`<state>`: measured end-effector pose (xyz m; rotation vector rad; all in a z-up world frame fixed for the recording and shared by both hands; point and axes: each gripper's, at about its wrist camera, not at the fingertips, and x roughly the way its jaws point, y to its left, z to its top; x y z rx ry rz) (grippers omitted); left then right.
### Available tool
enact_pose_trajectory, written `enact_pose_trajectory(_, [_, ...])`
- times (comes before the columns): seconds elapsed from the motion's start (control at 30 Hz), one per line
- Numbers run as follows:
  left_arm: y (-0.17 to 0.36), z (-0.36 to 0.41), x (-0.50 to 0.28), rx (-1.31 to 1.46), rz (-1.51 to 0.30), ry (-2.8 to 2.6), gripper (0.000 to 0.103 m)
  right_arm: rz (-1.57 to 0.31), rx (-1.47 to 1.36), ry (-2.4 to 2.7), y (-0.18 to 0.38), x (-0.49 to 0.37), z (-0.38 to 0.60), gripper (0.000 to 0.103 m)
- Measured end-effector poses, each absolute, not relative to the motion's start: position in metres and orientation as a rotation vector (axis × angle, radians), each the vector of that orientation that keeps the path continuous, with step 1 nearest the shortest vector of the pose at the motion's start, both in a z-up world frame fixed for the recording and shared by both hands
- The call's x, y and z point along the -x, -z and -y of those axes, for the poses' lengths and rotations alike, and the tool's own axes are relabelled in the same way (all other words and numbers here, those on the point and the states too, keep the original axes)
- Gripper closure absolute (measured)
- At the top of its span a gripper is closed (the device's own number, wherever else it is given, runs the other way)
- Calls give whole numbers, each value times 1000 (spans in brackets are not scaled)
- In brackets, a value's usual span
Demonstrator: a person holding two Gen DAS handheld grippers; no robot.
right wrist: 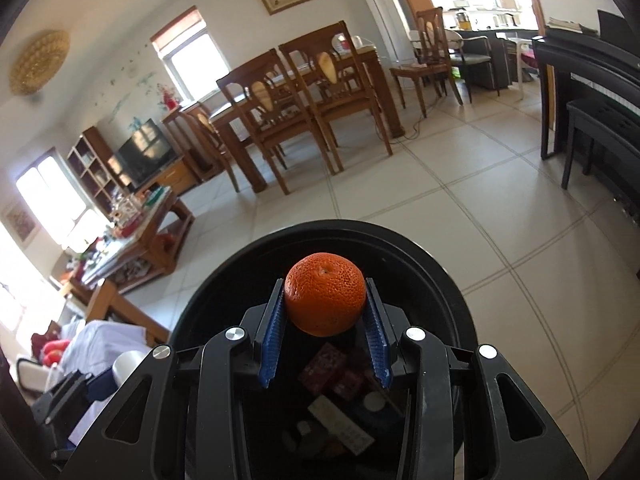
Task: Collect trash
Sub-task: 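Carry the paper cup and orange in both grippers over the bin, then open both grippers to drop the cup and orange into the bin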
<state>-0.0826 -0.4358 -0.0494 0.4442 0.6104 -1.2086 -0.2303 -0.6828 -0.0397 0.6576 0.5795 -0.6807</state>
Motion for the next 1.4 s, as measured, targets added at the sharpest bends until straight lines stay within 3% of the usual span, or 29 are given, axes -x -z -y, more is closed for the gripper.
enact_pose_trajectory(0.57, [85,470,95,-548,-657,1207,51,-695,-636,699,65,200,681,66])
enact_pose_trajectory(1.4, [92,480,94,-591,-677,1208,50,-765,-636,723,82,178,680,65])
